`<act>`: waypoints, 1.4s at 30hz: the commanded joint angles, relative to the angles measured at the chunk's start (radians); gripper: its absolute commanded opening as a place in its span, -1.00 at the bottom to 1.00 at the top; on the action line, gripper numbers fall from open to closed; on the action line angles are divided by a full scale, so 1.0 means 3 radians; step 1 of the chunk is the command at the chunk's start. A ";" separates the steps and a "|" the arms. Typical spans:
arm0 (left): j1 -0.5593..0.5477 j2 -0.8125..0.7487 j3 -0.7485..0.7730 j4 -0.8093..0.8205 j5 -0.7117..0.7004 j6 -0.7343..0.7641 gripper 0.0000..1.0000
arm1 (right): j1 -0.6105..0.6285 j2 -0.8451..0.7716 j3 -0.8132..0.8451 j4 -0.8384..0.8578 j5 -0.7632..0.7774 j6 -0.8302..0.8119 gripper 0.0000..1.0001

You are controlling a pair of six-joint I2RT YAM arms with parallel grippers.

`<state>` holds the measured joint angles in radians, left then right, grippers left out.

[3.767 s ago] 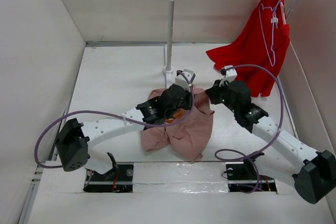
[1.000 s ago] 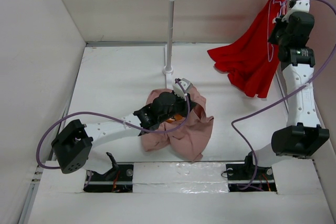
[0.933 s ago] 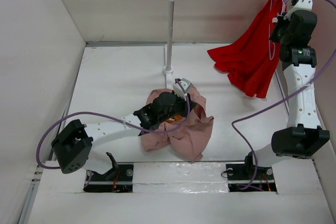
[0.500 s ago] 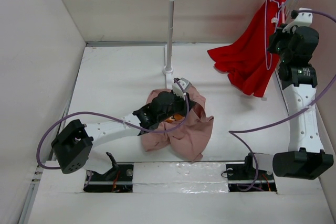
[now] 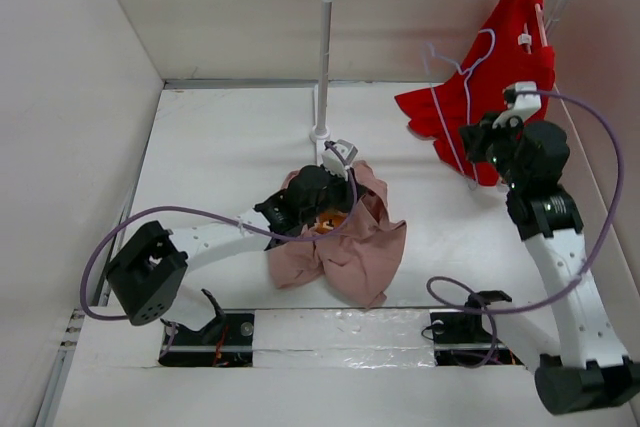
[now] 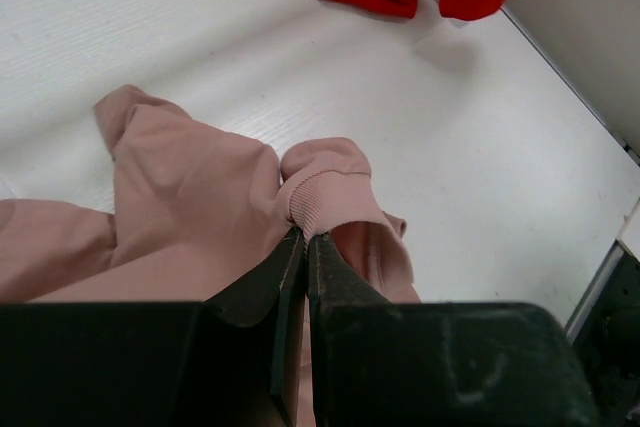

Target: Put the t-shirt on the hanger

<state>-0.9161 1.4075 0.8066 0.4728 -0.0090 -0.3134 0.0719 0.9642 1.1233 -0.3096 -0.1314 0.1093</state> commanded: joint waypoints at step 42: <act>0.0518 0.0381 0.1090 -0.0477 -0.0016 -0.0157 -1.00 | 0.0594 -0.1961 -0.0697 -0.1658 -0.1132 0.0126 -1.00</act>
<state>-0.7574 1.5955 1.1419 0.2913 -0.0189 -0.3656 0.2436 0.3584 0.9230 -0.8993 -0.4469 0.1497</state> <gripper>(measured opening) 0.007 0.054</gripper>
